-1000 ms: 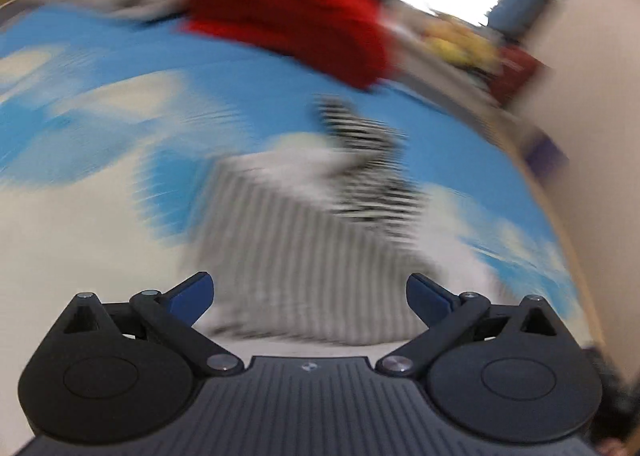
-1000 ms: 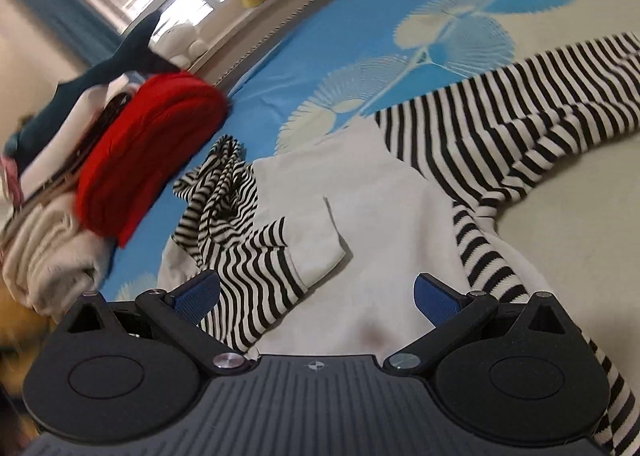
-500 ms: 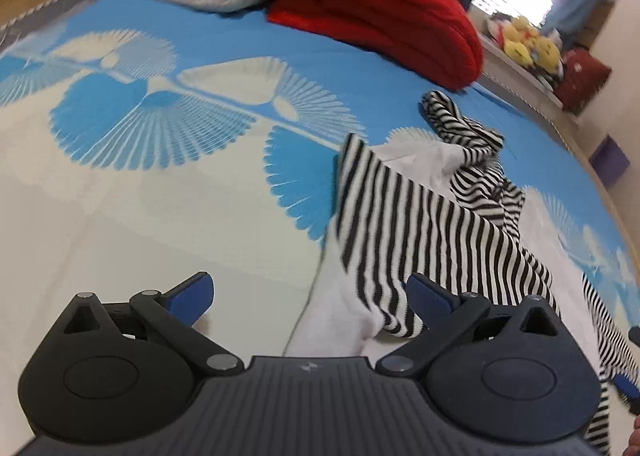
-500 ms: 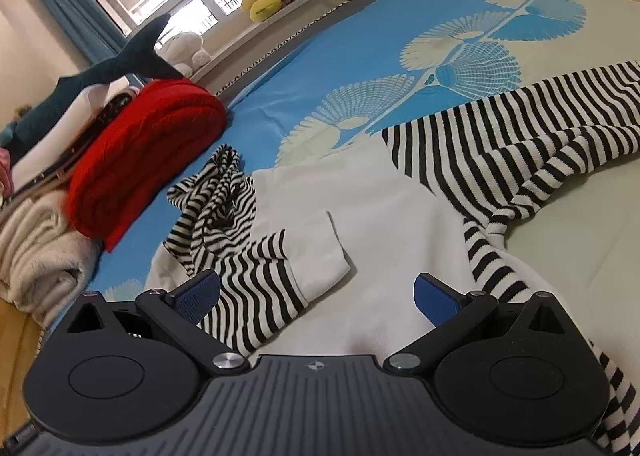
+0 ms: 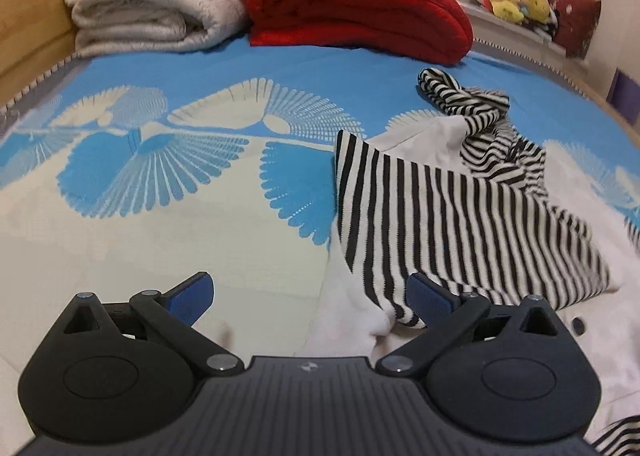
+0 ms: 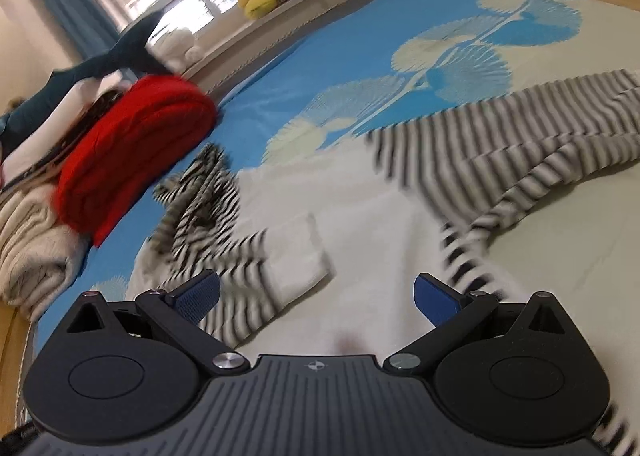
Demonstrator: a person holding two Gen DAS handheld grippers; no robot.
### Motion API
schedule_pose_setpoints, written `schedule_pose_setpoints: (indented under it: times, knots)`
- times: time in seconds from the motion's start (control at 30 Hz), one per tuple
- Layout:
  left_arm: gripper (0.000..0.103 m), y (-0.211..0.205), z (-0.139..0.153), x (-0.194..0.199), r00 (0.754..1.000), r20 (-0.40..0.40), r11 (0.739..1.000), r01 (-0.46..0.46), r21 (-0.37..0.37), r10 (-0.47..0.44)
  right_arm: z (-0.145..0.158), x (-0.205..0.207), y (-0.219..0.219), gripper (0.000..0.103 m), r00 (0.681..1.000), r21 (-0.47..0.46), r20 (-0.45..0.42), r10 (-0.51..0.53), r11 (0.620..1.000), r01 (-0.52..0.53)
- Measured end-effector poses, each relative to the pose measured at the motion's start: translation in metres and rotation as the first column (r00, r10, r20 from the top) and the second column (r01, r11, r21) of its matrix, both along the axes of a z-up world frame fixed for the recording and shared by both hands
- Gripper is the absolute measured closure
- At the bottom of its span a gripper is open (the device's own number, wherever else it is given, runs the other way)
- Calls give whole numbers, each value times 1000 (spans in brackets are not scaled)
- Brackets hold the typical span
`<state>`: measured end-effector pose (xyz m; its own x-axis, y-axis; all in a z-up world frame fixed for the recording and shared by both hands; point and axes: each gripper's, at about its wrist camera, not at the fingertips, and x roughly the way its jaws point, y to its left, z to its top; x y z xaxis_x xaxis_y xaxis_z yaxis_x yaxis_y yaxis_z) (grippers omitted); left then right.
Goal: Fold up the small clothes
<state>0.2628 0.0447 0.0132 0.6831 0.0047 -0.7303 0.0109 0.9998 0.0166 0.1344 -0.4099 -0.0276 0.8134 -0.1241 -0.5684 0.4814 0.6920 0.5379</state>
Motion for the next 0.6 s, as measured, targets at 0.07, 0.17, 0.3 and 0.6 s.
schedule_pose_setpoints:
  times: [0.07, 0.17, 0.3, 0.6]
  knots:
    - [0, -4, -1, 0, 1000, 4, 998, -9, 55, 9, 2, -14, -34, 1, 993, 30, 24, -118, 993, 117]
    - [0, -6, -3, 0, 1000, 8, 994, -10, 110, 9, -6, -48, -100, 1, 932, 127, 33, -362, 926, 355]
    - [0, -6, -4, 2, 1000, 24, 992, -20, 123, 17, -37, -96, -185, 1, 763, 212, -74, -643, 737, 642]
    - [0, -9, -10, 11, 998, 1, 988, -60, 144, 60, -72, -88, -258, 12, 731, 191, -53, -680, 712, 676]
